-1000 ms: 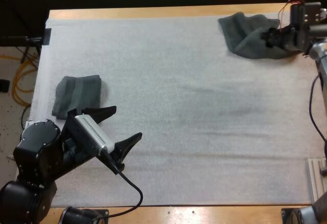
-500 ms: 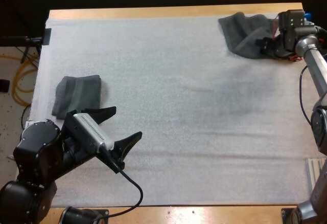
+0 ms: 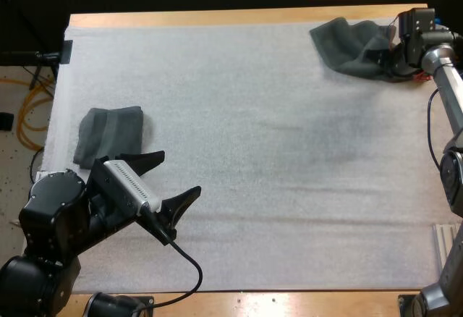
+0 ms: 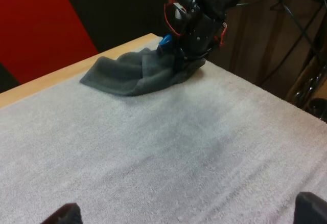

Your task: Pick towel from pile fold and stack

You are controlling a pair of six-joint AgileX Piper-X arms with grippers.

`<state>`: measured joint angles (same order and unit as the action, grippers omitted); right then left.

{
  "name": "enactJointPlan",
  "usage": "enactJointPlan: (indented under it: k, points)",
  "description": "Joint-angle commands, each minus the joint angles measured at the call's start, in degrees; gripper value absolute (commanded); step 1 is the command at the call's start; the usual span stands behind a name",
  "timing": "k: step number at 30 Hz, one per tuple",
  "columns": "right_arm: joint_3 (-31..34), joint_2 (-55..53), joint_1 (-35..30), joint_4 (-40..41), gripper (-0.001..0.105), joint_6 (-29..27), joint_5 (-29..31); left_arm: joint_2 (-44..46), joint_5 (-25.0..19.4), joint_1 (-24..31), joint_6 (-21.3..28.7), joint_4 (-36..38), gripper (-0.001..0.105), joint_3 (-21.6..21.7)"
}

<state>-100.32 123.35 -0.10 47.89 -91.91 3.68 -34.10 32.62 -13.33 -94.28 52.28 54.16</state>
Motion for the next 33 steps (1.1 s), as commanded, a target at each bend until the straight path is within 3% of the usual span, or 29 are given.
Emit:
enactJointPlan:
  k: [1, 9, 14, 18, 33]
  points:
    - [-1.01, -1.99, -0.26, 0.51, 0.001, -1.33, -0.12, 0.08, 0.59, -0.2, -0.83, -0.33, 0.078, 0.36]
    - [-1.01, -13.19, -0.26, -1.36, 0.001, -8.35, -0.76, 0.08, 0.59, -0.2, -0.83, -0.33, 0.078, 0.36]
    - [-1.01, -23.47, -0.26, -0.75, 0.001, -13.48, -9.87, 0.08, 0.59, -0.2, -0.83, -0.33, 0.078, 0.36]
    - [-1.01, -29.84, -0.26, 1.27, 0.001, -13.76, -14.28, 0.08, 0.59, -0.2, -0.83, -0.33, 0.078, 0.36]
    - [-1.01, -42.83, 1.26, 29.33, 0.001, -15.47, -33.07, 0.08, 0.59, -0.2, -0.83, -0.33, 0.078, 0.36]
